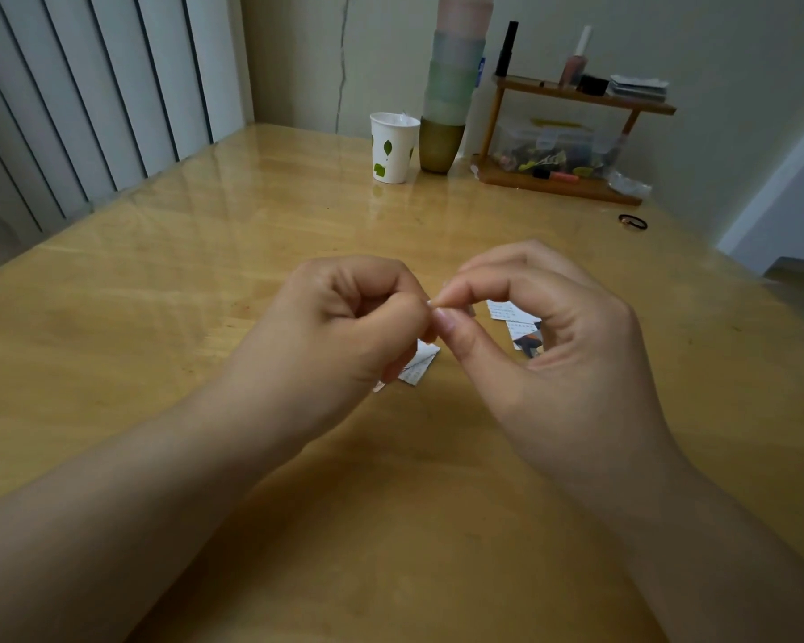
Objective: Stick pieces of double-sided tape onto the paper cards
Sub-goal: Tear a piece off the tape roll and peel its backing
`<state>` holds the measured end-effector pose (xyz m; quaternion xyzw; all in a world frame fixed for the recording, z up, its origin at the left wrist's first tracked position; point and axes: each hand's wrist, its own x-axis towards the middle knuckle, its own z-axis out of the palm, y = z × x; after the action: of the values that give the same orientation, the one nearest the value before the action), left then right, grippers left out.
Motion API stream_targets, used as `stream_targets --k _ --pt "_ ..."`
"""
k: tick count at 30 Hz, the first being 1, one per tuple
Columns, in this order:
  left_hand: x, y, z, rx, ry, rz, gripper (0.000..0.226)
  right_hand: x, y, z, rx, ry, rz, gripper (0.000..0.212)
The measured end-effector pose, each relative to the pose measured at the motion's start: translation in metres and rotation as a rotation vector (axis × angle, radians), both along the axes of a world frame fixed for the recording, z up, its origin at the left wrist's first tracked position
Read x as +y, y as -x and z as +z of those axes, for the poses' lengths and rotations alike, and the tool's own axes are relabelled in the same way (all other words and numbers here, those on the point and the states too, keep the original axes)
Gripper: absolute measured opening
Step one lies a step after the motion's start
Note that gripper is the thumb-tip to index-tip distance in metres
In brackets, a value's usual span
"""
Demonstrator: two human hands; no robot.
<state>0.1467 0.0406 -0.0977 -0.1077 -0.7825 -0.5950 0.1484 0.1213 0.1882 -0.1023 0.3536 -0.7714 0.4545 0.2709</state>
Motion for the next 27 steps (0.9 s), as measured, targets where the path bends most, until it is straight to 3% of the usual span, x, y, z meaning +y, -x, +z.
stream_targets --k 9,13,18,22,27 --pt "-0.001 0.003 -0.003 -0.123 -0.139 -0.144 0.024 0.001 0.003 0.001 0.047 -0.079 -0.028 0.003" --pt "0.001 0.005 -0.005 -0.147 -0.169 -0.158 0.022 0.005 0.008 0.003 0.134 -0.137 -0.002 0.001" --pt "-0.004 0.009 -0.003 -0.178 -0.296 -0.119 0.028 0.006 0.007 0.001 0.079 -0.244 0.085 0.01" --pt "-0.012 0.011 0.006 -0.155 -0.473 -0.055 0.033 0.007 0.003 0.002 -0.096 -0.234 0.172 0.009" --pt "-0.013 0.01 0.003 -0.143 -0.391 -0.043 0.021 0.012 0.005 0.007 -0.37 0.027 0.23 0.015"
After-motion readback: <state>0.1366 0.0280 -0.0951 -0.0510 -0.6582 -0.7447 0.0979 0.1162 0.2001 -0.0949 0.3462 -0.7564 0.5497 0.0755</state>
